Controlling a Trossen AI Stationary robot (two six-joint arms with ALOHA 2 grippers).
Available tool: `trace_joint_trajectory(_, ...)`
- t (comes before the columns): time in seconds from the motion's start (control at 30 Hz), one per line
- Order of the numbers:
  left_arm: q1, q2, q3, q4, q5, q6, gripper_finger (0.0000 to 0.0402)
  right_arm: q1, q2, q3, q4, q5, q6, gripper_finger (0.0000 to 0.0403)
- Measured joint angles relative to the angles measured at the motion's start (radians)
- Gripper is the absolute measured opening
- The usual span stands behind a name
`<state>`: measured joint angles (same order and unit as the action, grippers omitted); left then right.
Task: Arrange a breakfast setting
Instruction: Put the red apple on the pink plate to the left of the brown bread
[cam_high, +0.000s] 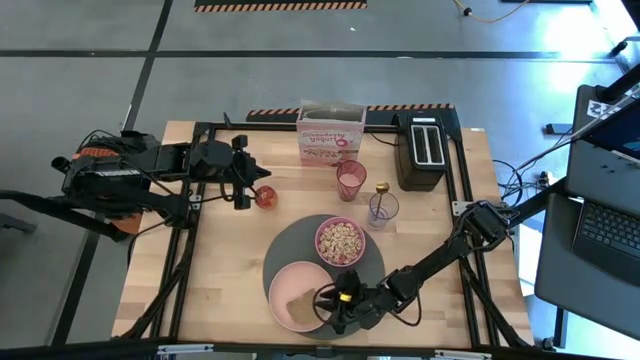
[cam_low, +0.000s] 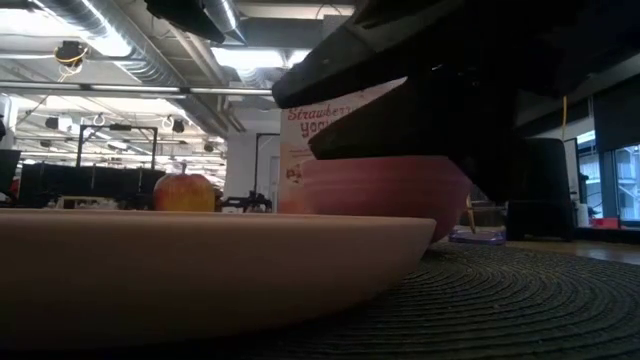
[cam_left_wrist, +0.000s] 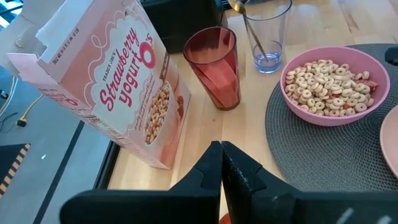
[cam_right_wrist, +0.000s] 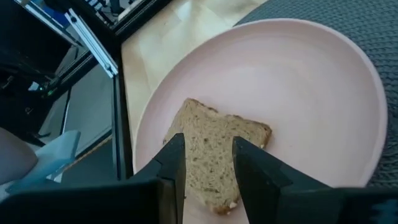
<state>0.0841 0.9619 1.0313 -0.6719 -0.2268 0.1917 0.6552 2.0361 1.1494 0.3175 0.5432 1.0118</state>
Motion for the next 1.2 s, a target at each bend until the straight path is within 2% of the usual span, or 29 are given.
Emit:
trace_joint_trajectory(0.2,0.0,0.0,0.0,-0.002,0.0,0.0,0.0,-0.001,-0.004,0.115,-0.231,-0.054,-0.093,0.0104)
trace_joint_trajectory(0.37,0.0,0.0,0.0,-0.004,0.007,-0.002,0.0,0.0,-0.018,0.306,-0.484,-0.059,-0.31,0.0104)
trace_joint_trajectory(0.47,0.0,0.0,0.0,-0.016,0.008,-0.012,0.0,0.018,-0.018,0.446,-0.719,-0.008,-0.439,0.0104)
trace_joint_trajectory(0.57,0.0,0.0,0.0,-0.016,0.008,-0.05,0.0,0.054,-0.019,0.554,-0.967,0.134,-0.481,0.0104)
trace_joint_trajectory(0.7,0.0,0.001,0.0,-0.015,0.005,-0.142,0.0,0.125,-0.019,0.64,-1.303,0.409,-0.482,0.0104)
trace_joint_trajectory(0.8,0.0,0.001,0.0,-0.016,0.004,-0.214,0.0,0.165,-0.02,0.648,-1.508,0.607,-0.381,0.0104)
trace_joint_trajectory(0.9,0.0,0.001,0.0,-0.016,0.004,-0.246,0.0,0.172,-0.018,0.641,-1.697,0.72,-0.181,0.0104)
trace_joint_trajectory(0.97,0.0,0.001,0.0,-0.016,0.004,-0.265,0.0,0.163,-0.021,0.612,-1.722,0.725,-0.095,0.0104)
trace_joint_trajectory(1.07,0.0,0.001,0.0,-0.02,0.003,-0.257,0.0,0.146,-0.018,0.55,-1.669,0.706,-0.074,0.0104)
trace_joint_trajectory(1.13,0.0,0.001,0.0,-0.039,0.003,-0.238,0.0,0.125,-0.018,0.494,-1.552,0.678,-0.103,0.0104)
trace_joint_trajectory(1.2,0.0,0.001,0.0,-0.043,0.003,-0.249,0.0,0.097,-0.018,0.449,-1.393,0.62,-0.212,0.0104)
